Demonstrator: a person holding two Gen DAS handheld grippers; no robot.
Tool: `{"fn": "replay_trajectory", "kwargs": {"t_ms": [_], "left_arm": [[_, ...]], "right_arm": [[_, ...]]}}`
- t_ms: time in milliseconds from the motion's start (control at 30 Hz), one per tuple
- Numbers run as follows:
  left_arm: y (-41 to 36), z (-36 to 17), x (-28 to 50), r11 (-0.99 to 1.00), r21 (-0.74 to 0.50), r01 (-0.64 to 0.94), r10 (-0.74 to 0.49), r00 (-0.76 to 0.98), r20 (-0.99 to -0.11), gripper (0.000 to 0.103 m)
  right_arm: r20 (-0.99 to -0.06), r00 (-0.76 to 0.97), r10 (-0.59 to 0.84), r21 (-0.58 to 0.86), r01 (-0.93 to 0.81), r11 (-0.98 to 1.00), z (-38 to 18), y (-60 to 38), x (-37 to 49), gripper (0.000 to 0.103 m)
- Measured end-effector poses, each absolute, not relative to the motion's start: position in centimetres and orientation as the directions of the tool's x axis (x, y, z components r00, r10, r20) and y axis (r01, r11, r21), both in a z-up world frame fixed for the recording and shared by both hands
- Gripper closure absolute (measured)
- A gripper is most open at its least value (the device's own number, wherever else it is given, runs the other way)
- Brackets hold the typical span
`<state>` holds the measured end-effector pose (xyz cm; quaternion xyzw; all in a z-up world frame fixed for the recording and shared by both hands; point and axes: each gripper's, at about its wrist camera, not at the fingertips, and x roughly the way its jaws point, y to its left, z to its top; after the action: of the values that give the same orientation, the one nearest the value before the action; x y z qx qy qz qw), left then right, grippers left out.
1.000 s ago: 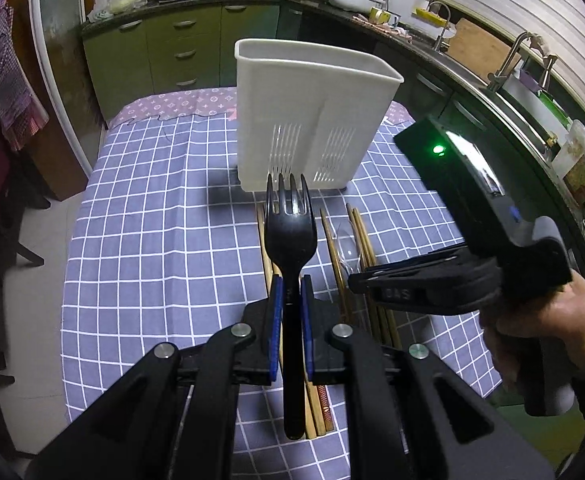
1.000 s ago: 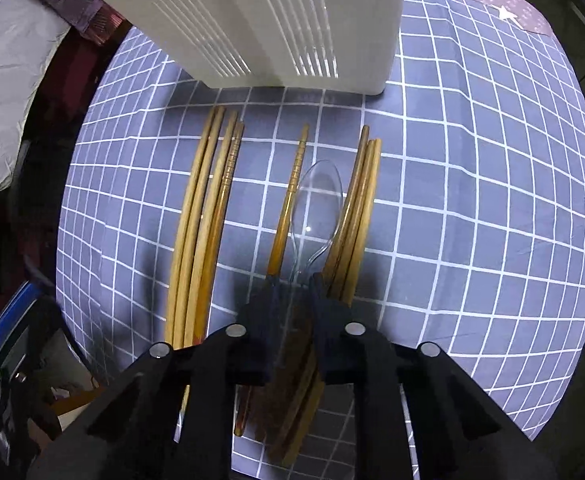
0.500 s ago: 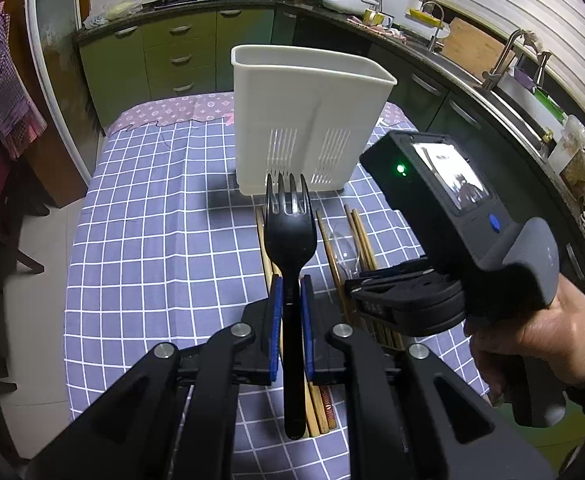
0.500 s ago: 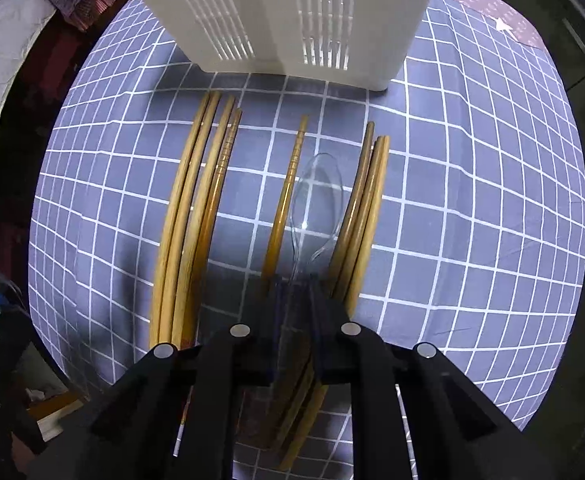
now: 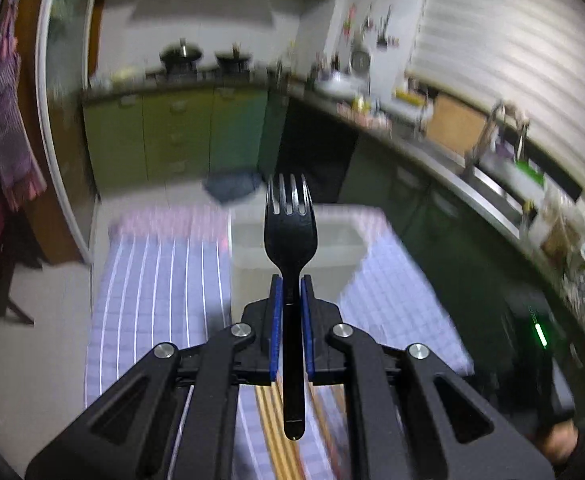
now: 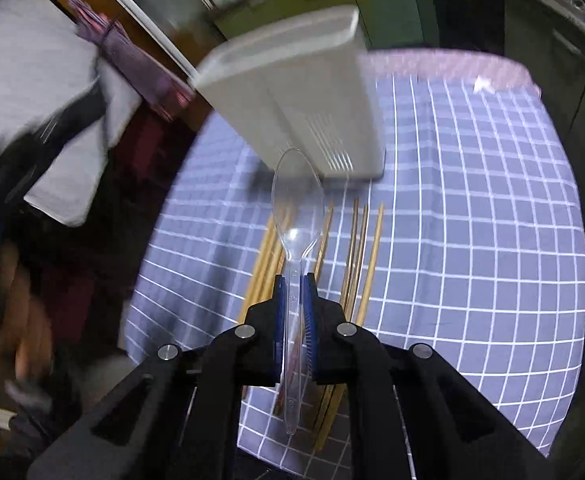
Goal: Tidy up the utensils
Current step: 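Lower fork and spoon into the white holder and open both grippers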
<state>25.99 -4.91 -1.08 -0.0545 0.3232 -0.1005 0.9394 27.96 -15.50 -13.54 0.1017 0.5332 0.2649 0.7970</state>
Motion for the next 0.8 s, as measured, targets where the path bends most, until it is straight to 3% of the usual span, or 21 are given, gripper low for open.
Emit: {"fn": "replay_trajectory", "kwargs": {"t_ms": [200, 300, 667, 800], "left_arm": [[-6.0, 1.9, 31.6, 0.975, -0.167, 0.147, -0.205, 0.885, -0.418, 0.094], [-6.3, 1.6, 34.2, 0.980, -0.163, 0.114, -0.168, 0.912, -0.375, 0.094], [-6.8, -4.6, 37.1, 0.991, -0.102, 0.089, -0.125, 0.887, -0.445, 0.093], [-6.6, -5.6, 36.4, 0.991, -0.091, 0.099, -0.130, 0.878, -0.460, 0.057]], "right_arm": [[-0.730, 0.348, 0.589, 0.485, -0.344, 0.804, -11.5, -18.8, 27.0, 0.093], [-0.710, 0.347, 0.613, 0.507, -0.352, 0.787, -11.0, -20.3, 26.7, 0.093], [-0.644, 0.444, 0.623, 0.479, -0.402, 0.781, -6.4, -22.7, 26.6, 0.093], [-0.619, 0.497, 0.608, 0.457, -0.402, 0.793, -4.4, -22.7, 28.0, 0.093]]}}
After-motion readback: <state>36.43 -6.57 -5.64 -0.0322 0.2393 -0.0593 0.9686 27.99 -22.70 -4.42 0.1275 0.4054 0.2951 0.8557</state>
